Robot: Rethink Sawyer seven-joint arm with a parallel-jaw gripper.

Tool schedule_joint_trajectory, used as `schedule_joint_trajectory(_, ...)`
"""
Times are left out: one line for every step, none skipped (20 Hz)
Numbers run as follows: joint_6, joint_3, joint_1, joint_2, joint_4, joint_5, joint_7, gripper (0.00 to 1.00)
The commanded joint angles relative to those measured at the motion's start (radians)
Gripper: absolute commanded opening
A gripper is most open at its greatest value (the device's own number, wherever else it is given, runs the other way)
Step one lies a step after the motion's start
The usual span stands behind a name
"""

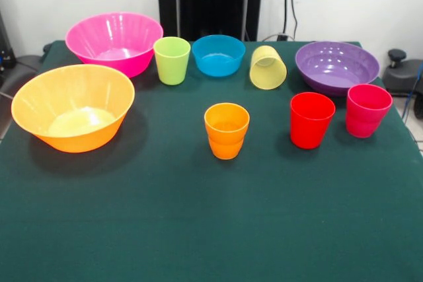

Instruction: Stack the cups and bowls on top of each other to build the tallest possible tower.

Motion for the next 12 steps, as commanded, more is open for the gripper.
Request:
schedule_joint_trajectory(-0.045,-0.045,0.026,0.109,0.054,-0.109,0.019,0.00)
schedule_joint_trajectory(-0.052,-0.047,0.026,0.107,0.061,-0.109,0.018,0.00)
schedule_joint_trajectory(-0.058,-0.049,0.027,0.104,0.069,-0.110,0.016,0.00)
schedule_joint_trajectory(-0.068,-0.052,0.028,0.099,0.082,-0.106,0.012,0.00)
schedule_joint_trajectory(-0.074,-0.054,0.030,0.101,0.084,-0.107,0.012,0.00)
schedule_joint_trajectory(-0.082,-0.055,0.033,0.099,0.092,-0.104,0.012,0.00)
schedule_joint_trajectory(-0.085,-0.056,0.035,0.100,0.093,-0.105,0.013,0.00)
schedule_joint_trajectory(-0.090,-0.058,0.037,0.094,0.103,-0.101,0.011,0.00)
schedule_joint_trajectory(-0.092,-0.058,0.037,0.096,0.103,-0.100,0.010,0.00)
schedule_joint_trajectory(-0.094,-0.060,0.039,0.091,0.111,-0.096,0.009,0.00)
schedule_joint_trajectory(-0.094,-0.061,0.040,0.093,0.111,-0.098,0.009,0.00)
schedule_joint_trajectory(-0.097,-0.063,0.041,0.094,0.112,-0.103,0.009,0.00)
